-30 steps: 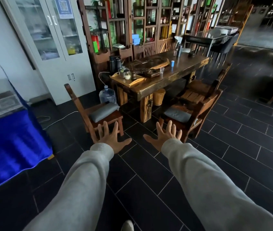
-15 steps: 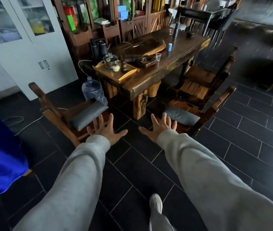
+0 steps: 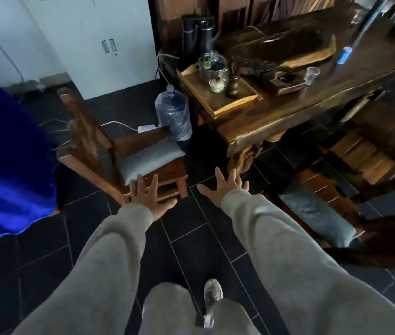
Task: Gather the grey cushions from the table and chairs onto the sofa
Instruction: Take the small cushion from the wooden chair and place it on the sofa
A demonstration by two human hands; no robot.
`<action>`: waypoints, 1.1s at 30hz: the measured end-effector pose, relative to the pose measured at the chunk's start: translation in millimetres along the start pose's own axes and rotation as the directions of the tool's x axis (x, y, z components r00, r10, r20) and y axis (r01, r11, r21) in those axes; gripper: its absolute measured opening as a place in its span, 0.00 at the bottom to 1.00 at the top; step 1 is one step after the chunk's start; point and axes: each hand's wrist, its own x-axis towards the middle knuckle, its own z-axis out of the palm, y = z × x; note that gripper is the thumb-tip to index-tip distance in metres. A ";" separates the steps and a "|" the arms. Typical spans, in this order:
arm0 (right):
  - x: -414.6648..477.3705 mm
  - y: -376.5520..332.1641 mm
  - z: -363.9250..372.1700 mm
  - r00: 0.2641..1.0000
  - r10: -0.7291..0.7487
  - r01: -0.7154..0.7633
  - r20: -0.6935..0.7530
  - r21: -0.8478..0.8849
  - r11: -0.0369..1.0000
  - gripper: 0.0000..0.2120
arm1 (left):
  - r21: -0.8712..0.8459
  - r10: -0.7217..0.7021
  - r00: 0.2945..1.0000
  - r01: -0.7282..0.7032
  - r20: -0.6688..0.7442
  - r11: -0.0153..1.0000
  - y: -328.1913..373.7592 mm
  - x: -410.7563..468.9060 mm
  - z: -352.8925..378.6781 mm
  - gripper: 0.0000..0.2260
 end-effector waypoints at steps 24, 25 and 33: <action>519.1 -204.7 90.9 0.967 0.015 -0.006 0.255 -0.038 0.999 0.47 | -0.480 -0.338 0.869 0.484 0.361 0.732 -149.6 463.9 73.2 0.39; 536.0 -209.4 97.3 0.968 0.012 -0.010 0.249 -0.010 1.000 0.48 | -0.512 -0.358 0.859 0.507 0.366 0.694 -154.8 478.3 78.8 0.40; 580.2 -225.6 119.7 0.975 0.147 -0.191 0.168 0.292 0.937 0.55 | -0.733 -0.486 0.793 0.568 0.367 0.374 -189.8 533.9 88.9 0.46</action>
